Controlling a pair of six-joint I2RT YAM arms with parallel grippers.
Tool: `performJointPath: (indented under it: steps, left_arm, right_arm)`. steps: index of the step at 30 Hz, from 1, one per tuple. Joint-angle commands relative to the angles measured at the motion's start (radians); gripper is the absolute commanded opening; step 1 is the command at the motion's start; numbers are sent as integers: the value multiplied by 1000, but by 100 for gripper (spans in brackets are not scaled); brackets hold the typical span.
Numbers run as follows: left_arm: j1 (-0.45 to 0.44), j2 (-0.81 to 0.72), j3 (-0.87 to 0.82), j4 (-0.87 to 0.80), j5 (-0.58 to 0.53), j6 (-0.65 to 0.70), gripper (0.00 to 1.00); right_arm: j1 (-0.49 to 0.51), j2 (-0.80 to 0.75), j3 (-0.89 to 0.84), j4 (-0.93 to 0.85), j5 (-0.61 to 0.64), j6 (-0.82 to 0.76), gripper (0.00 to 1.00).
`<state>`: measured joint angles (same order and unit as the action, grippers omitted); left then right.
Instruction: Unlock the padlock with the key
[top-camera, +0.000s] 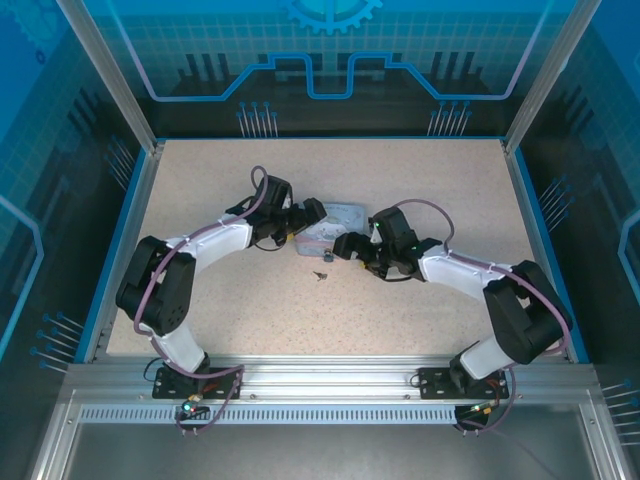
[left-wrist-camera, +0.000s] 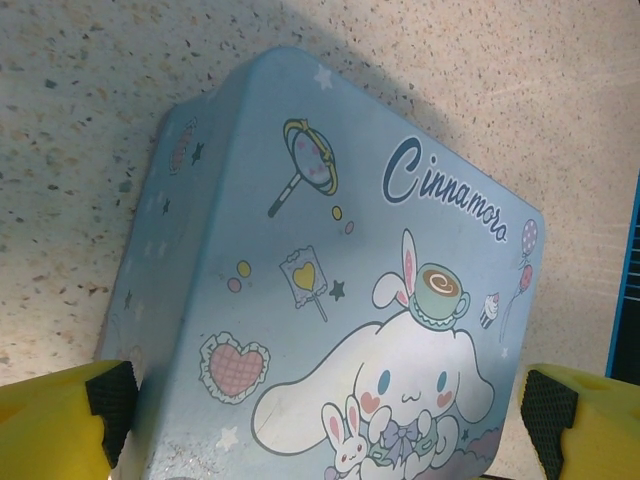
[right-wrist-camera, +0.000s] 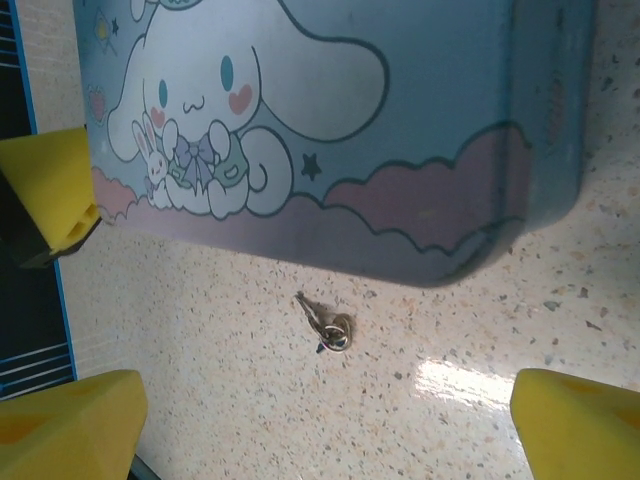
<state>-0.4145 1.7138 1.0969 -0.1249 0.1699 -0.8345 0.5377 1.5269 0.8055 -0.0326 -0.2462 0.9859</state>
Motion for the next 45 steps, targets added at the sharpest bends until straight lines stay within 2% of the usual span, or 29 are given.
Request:
performJointPath:
  steps: [1,17,24,29,32,35,36,37,40,45]
  left_arm:
    - [-15,-2,15,32,5,-23,99]
    - [-14,-24,-60,90,20,-75,99]
    - [-7,-43,-52,63,0,-59,99]
    - [35,-92,-64,30,-5,-39,99]
    - [68,-131,-82,-9,2,-31,99]
    - [89,-165,-95,-72,19,-27,99]
    - [89,-180,-106,-88,26,-32,99]
    - [90,-193,-118,-98,31,-38,99]
    - [91,-230,-159,-120,42,-78,99]
    - [110,-286,-219,-130,56,-116,99]
  right_arm:
    - [1,28,47,42,-8,26,95]
    - [-81,94,115,53,-12,20,94]
    - [-65,-12,35,-8,-18,-15,94]
    - [-9,-117,23,-159,46,-126,92]
    - [45,-138,64,-273,102,-247,87]
    - [106,-117,146,-390,164,-385,77]
    - [126,-101,174,-425,175,-430,71]
    - [143,-80,206,-456,184,-474,60]
    - [185,1,292,-517,200,-556,48]
    - [239,176,450,-597,204,-612,46]
